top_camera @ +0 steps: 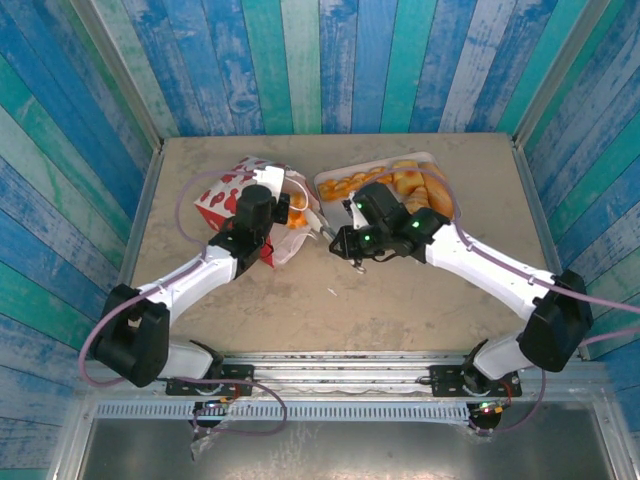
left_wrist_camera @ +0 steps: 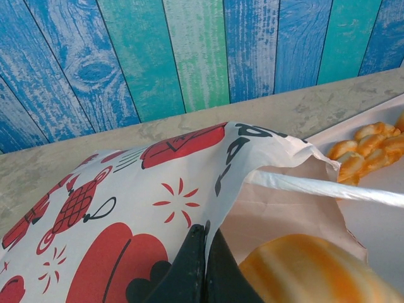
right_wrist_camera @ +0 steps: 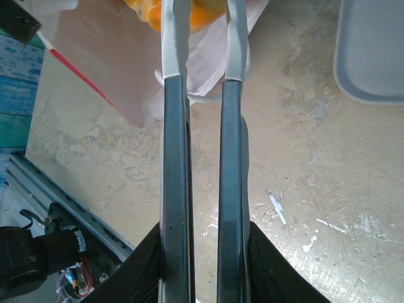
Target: Take the fake bread out of the paper bag
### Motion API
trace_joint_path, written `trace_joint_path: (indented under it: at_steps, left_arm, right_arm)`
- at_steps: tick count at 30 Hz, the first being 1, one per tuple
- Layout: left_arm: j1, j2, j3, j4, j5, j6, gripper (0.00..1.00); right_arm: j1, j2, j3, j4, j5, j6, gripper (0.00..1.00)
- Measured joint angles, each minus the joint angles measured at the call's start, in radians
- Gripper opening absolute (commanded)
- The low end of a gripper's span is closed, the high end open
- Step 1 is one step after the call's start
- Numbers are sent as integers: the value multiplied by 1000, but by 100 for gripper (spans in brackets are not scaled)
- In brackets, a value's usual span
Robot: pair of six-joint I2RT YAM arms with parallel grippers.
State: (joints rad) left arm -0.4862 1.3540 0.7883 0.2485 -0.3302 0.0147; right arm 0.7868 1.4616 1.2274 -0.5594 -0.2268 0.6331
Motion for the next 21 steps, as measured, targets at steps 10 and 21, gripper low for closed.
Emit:
trace_joint_path:
  at_steps: [10,21]
  left_arm:
    - [0,6,0,10,-21,-4,0]
    - [0,6,-1,29,-35,-4,0]
  right_arm:
    - [-51,-139,-63,-46,21,23,1]
    - [-257,-326,-145,-175,-11,30,0]
